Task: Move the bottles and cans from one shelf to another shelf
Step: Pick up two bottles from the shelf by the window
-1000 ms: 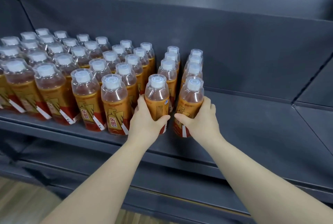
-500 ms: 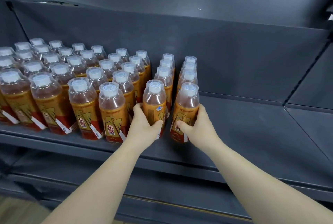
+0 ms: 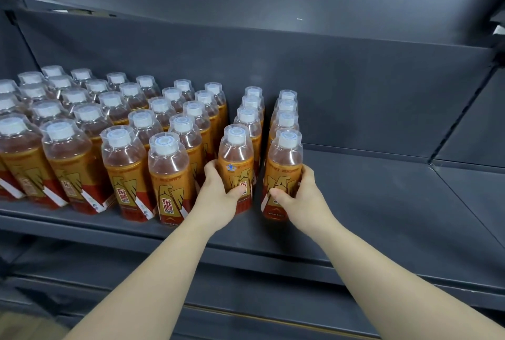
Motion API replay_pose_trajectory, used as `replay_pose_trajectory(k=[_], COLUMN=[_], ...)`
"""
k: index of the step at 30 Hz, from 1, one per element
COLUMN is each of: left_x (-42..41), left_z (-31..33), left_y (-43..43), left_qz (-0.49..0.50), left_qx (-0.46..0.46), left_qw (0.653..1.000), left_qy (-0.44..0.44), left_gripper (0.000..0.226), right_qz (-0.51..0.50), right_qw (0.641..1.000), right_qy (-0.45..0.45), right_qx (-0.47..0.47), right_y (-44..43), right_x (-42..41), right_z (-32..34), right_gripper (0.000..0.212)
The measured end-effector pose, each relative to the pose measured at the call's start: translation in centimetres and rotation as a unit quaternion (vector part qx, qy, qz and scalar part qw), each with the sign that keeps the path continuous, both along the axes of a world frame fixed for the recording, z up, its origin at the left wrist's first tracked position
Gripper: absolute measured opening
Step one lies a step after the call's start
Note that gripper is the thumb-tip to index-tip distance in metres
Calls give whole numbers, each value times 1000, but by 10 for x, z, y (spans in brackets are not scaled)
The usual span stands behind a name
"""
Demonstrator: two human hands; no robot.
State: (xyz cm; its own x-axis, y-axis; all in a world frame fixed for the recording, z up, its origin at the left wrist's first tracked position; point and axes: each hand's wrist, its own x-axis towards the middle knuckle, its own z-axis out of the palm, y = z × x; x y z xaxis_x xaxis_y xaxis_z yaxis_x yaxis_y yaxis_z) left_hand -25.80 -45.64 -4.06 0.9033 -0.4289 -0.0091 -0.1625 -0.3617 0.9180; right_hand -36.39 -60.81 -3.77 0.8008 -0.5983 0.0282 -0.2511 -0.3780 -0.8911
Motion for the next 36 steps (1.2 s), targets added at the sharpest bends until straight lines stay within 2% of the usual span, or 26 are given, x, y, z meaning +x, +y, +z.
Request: replay_pose_trajectory(k=[5,13,16,21,36], left_x=[-1,0,-1,3,12], left_z=[-2,-3,-6,-13,-21], left_y=[-7,-3,-8,-19,-24], left_qz=[47,3,-2,20,26], left_qx=[59,8,-10,-11,7], left_qw=[995,999,999,998,996], left_qy=[-73,-36,-34,-56,-83], left_gripper=[89,70,72,91,87], right_qz=[-47,-68,-74,-79,-70], right_qw=[998,997,996,996,996], right_qy=[5,2,-2,-6,1], right_qx=[-41,-48,-50,-47,-53], right_y=[5,8,9,9,2], right_x=[9,14,17,22,28], right_z=[-5,-9,-9,-7,-14], right_gripper=[85,81,80,80,79])
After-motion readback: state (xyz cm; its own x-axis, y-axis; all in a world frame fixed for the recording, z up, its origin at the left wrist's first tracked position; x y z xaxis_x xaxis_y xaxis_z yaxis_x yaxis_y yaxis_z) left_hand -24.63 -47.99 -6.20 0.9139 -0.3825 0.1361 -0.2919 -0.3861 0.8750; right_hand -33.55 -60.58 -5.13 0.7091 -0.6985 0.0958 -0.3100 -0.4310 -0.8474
